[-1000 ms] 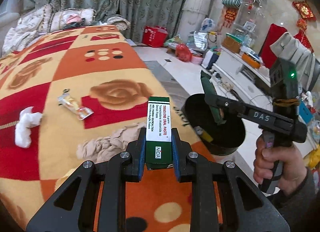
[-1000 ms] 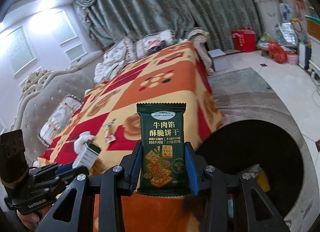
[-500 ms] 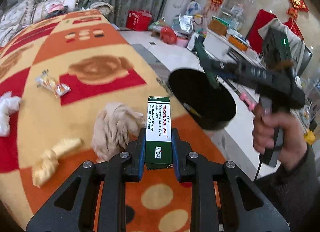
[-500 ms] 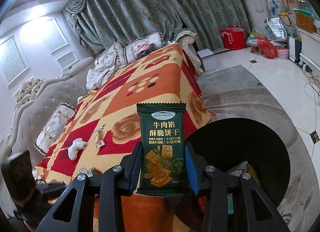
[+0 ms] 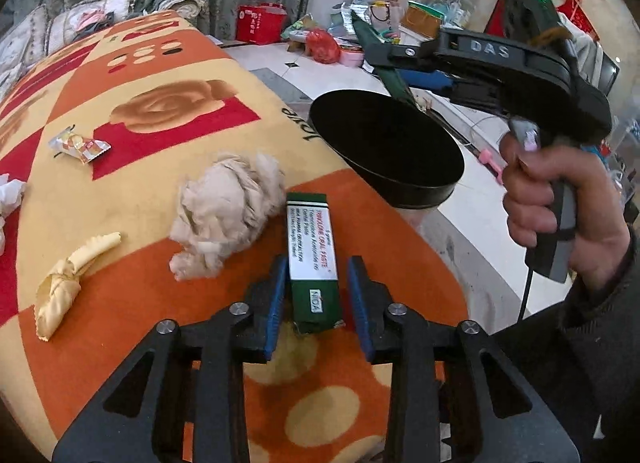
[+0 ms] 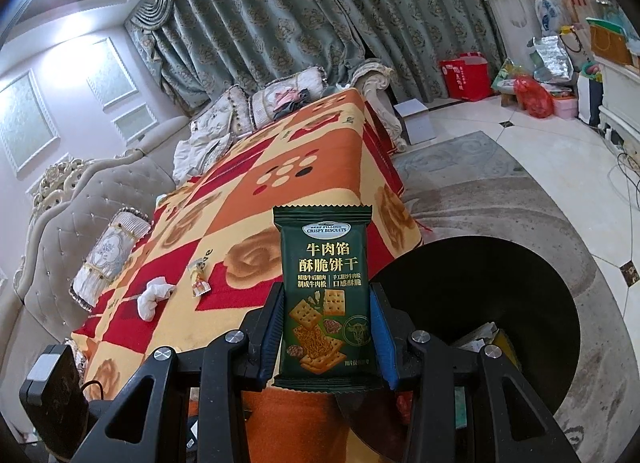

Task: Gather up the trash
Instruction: 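Carry the cracker packet and toothpaste box toward the black bin with both grippers, then open both grippers over the bin to drop the packet and box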

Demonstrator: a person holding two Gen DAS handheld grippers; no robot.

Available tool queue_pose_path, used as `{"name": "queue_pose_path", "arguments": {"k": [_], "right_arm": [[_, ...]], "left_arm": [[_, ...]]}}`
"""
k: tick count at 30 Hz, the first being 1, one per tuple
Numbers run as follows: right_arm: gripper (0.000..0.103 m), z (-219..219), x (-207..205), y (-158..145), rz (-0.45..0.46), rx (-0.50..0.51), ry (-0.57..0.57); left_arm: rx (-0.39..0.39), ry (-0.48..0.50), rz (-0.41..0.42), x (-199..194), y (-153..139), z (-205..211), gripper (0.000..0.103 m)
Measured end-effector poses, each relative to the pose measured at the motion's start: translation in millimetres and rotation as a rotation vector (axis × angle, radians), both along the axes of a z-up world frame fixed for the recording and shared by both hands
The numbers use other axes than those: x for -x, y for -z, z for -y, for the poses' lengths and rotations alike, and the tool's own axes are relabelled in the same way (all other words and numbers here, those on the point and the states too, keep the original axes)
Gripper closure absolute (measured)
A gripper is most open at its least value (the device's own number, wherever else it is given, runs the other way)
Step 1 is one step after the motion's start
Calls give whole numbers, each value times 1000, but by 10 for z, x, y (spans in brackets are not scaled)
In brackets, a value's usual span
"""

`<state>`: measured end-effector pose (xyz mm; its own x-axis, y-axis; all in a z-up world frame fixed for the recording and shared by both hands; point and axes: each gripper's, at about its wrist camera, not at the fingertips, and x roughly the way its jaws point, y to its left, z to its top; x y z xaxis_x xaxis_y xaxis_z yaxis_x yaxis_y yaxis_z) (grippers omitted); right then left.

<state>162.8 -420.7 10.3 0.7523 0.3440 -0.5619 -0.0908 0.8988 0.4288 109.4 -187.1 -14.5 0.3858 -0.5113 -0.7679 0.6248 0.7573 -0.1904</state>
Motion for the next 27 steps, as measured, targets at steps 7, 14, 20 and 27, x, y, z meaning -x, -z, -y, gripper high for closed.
{"name": "queue_pose_path", "arguments": {"k": [7,14,20,27], "right_arm": [[64,26,22,13,-1,3,-1],[64,190,55,7,4,1,52],[64,294,58,18,2,9,83],[64,387,10,76,-23,32,127]], "left_arm": [[-12,-9,20,3,31,58,80],[15,-2,60,-124,-181,216,81],[41,-15,81,-299,-328,469,81],[97,-21,19,-579,-264,806,81]]}}
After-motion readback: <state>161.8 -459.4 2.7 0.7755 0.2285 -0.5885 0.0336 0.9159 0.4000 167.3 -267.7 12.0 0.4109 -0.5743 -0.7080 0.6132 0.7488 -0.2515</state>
